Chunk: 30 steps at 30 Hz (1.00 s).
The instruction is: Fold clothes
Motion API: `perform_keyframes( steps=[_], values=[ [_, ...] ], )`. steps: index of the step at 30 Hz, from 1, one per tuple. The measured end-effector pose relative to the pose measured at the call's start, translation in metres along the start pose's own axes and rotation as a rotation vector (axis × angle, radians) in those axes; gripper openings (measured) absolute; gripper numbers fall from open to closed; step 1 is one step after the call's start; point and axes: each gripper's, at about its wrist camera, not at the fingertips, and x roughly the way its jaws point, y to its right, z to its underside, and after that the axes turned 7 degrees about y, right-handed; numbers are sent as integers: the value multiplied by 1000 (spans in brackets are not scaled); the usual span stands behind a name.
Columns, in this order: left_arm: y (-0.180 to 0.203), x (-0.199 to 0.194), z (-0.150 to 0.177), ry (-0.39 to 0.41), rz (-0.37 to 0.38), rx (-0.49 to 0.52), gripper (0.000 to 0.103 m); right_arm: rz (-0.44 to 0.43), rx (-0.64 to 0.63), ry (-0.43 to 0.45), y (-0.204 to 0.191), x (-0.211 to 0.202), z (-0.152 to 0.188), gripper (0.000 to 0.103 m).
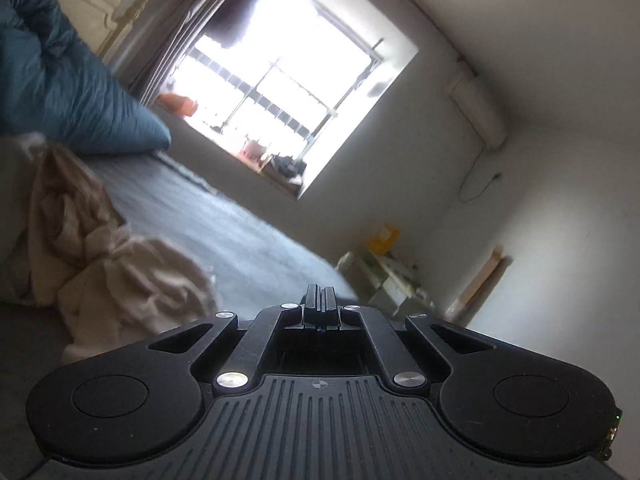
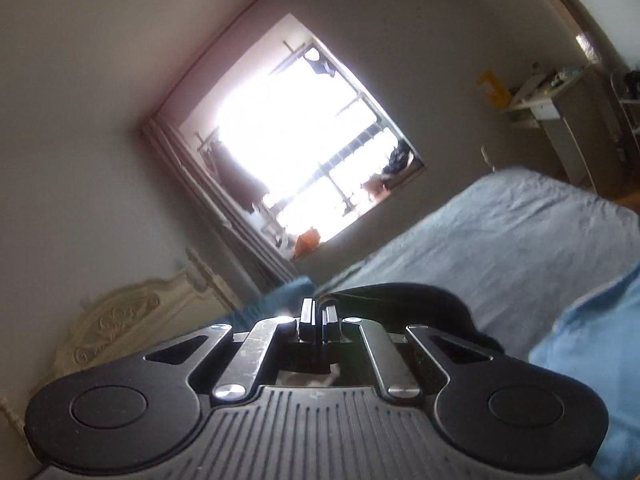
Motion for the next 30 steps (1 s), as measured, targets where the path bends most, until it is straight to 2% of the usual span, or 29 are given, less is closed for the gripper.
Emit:
perform_keyframes(
  steps=[3,7,10,12,15,19,22,28,30],
  values=[
    [-29,-9,59,-126,-29,2,0,57,58,-114,37,-17,64,3],
    [-62,-6,138,-309,-35,-12,0,83,148,-226,77,-41,141,3],
    [-75,18,181,-417,-37,-18,1,116,190,-247,97,-57,183,3],
    [-73,37,199,-464,-39,17,2,115,253,-239,113,-68,199,3],
    [-58,70,214,-497,-26,111,13,124,317,-212,132,-82,208,3],
    [-26,124,222,-472,13,263,26,142,349,-189,158,-89,218,3],
    [-12,177,230,-442,47,330,30,135,382,-185,168,-89,227,3],
    [10,280,254,-484,119,569,36,132,404,-165,185,-91,225,3],
    [5,307,257,-510,149,545,38,141,408,-160,188,-91,224,3]
  ],
)
